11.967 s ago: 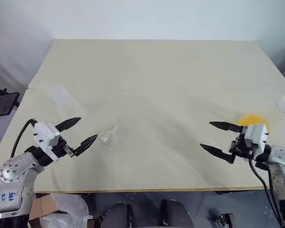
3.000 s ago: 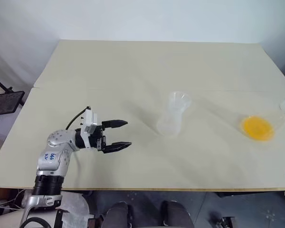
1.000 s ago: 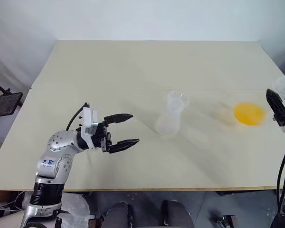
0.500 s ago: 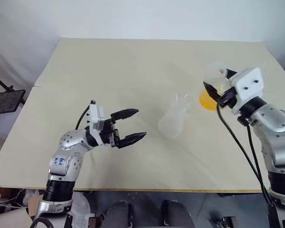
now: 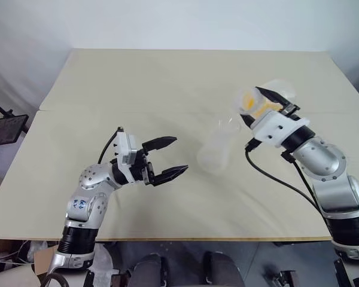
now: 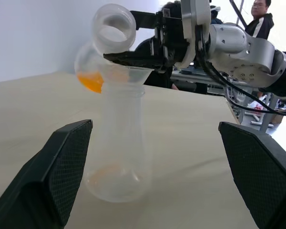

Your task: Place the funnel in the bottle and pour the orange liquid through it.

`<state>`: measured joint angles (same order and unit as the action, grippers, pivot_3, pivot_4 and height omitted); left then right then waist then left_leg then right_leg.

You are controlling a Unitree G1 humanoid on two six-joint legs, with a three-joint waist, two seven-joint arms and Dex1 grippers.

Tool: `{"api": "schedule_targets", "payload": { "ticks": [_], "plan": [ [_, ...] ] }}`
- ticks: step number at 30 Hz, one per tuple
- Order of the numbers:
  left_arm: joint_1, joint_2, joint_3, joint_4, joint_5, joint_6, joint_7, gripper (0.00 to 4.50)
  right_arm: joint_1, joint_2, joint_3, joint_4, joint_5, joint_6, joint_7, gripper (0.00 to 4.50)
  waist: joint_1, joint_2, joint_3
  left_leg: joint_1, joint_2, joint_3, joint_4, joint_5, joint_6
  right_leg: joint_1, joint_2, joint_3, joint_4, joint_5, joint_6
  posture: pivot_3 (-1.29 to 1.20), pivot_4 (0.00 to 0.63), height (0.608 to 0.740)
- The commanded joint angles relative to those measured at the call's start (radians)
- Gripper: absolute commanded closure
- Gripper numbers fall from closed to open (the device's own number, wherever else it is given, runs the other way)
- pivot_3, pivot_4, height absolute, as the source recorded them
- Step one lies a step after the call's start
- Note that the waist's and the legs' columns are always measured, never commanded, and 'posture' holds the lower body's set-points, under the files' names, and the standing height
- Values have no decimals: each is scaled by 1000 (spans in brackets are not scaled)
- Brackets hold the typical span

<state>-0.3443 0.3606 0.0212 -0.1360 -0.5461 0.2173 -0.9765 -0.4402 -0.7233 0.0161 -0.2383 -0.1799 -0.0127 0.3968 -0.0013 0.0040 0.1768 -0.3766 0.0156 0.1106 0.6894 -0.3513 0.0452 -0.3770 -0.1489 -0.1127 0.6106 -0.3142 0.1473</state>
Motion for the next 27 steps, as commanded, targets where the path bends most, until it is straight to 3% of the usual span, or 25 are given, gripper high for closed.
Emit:
{"api": "schedule_targets", "payload": {
  "ticks": [1,17,27],
  "plan": [
    [-4,-10,-7,-16,-4,-11,9,0,-15,-20,43,-41,-161,-92,-43,2060,-1,0,0,0,0,0,0,0,0,0,0,0,0,0,0,0,150,740],
    [-10,-18,-17,-8,1,-18,22,0,-40,-41,21,-4,-398,-214,-141,2060,-1,0,0,0,0,0,0,0,0,0,0,0,0,0,0,0,150,740],
    [-16,-39,-25,4,7,-33,28,0,-46,-47,2,9,-434,-236,-154,2060,-2,0,0,0,0,-1,0,0,0,0,0,0,0,0,0,0,150,740]
  ]
}}
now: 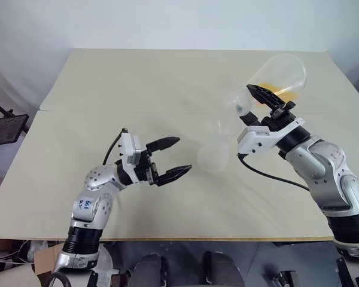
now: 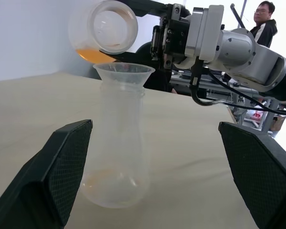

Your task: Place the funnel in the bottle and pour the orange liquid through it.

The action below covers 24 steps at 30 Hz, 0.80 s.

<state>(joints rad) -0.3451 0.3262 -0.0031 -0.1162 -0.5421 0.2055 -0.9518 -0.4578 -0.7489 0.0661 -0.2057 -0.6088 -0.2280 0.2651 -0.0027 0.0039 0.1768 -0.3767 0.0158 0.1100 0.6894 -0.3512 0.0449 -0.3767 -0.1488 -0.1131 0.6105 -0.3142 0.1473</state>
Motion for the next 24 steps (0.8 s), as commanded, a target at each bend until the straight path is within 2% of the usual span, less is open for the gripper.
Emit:
{"api": "schedule_targets", "payload": {
  "ticks": [1,24],
  "plan": [
    [-16,-5,-1,-14,3,-22,4,0,-30,-23,-47,-23,-7,-25,-23,2060,0,0,0,0,0,0,0,0,0,0,0,0,0,0,0,0,150,740],
    [-22,-14,-2,-4,11,-41,27,0,-29,-64,-58,-19,-125,-116,-111,2060,0,0,0,0,0,0,0,0,0,0,0,0,0,0,0,0,150,740]
  ]
}}
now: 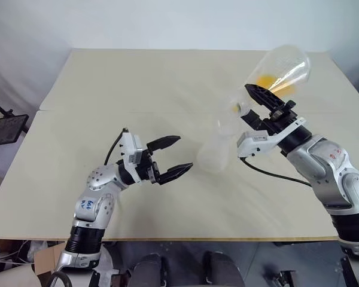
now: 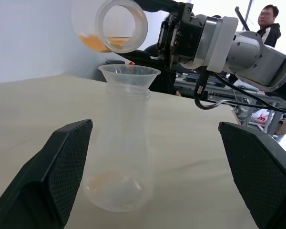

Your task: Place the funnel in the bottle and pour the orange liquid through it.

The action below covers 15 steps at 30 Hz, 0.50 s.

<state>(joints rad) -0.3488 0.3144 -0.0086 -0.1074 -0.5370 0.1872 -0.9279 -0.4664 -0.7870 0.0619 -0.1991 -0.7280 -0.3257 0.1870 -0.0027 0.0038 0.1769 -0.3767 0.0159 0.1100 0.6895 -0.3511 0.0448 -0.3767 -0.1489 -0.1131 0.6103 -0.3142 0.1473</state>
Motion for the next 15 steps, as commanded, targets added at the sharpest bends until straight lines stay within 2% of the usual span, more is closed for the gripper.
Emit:
{"api": "schedule_targets", "payload": {
  "ticks": [1,15],
  "plan": [
    [-21,-3,3,-11,7,-23,3,0,-22,-27,-54,-22,-7,-21,-36,2060,0,0,0,0,0,0,0,0,0,0,0,0,0,0,0,0,150,740],
    [-23,2,5,-12,7,-21,0,0,-18,-33,-59,-9,-48,-25,-82,2060,0,0,0,0,0,0,0,0,0,0,0,0,0,0,0,0,150,740]
  ]
}}
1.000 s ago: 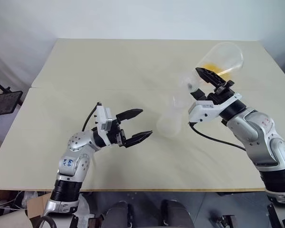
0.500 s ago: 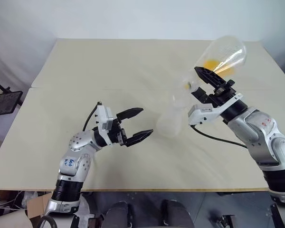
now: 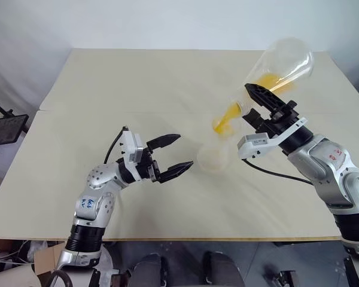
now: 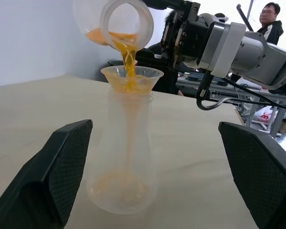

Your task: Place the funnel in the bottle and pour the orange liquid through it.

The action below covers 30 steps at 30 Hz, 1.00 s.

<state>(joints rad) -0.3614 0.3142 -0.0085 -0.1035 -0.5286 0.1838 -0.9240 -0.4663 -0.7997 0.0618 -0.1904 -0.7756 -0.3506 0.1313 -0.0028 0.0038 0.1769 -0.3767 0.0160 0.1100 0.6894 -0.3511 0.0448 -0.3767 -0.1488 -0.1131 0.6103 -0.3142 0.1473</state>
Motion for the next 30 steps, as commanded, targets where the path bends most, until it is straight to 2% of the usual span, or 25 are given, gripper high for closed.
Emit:
{"api": "schedule_targets", "payload": {
  "ticks": [1,30],
  "plan": [
    [-11,3,5,-16,-1,-17,-4,0,-18,-20,-58,-17,0,0,-27,2060,0,0,0,0,0,0,0,0,0,0,0,0,0,0,0,0,150,740],
    [-6,10,4,-26,-9,-7,-9,0,29,-37,-87,-22,-6,-4,-41,2060,0,0,0,0,0,0,0,0,0,0,0,0,0,0,0,0,150,740]
  ]
}}
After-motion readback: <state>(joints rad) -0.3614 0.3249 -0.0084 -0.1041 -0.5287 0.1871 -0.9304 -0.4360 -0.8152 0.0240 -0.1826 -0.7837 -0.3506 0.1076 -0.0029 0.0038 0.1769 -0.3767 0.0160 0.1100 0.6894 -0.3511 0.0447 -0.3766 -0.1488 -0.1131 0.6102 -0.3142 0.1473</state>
